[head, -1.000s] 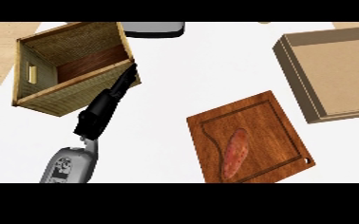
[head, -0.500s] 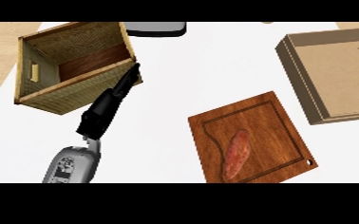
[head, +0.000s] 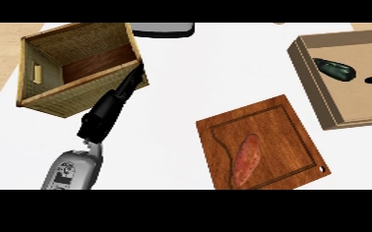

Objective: Pick the eggplant from the cutting board and place it in the cardboard box

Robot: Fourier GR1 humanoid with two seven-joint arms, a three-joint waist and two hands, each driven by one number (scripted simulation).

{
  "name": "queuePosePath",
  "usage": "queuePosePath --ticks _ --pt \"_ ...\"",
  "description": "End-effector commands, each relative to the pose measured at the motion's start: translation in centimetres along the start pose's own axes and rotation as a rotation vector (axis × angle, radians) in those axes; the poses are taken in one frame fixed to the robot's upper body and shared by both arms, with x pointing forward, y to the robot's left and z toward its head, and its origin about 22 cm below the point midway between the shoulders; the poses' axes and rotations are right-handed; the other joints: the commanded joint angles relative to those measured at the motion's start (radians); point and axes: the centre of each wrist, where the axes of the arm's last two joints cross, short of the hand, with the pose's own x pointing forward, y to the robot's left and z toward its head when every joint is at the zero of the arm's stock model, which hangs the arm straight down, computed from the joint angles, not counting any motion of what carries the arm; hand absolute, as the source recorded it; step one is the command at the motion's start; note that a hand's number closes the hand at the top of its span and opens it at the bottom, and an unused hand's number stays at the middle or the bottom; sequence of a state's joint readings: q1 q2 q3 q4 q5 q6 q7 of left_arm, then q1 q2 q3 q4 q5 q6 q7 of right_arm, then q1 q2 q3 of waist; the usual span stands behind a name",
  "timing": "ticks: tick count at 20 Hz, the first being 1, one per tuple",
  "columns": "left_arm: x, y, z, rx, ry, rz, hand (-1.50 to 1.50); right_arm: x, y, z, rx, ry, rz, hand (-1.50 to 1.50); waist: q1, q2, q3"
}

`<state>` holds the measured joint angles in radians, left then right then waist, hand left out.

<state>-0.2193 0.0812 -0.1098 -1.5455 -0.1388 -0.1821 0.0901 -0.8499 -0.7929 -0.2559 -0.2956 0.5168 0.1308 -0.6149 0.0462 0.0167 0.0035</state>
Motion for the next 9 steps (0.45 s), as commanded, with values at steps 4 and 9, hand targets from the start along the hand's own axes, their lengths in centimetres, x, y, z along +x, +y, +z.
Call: queuePosePath --ticks 4,9 --pt "-0.5 0.2 -0.4 0.0 -0.012 -0.006 0.0 -0.7 -1.0 0.4 -0.209 -0.063 -0.359 -1.5 -0.005 0.007 0.002" --pt "-0.4 0.2 0.7 0.025 -0.005 0.003 0.0 -3.0 -4.8 3.9 -0.3 -0.057 -0.554 -1.5 -0.003 0.003 0.003"
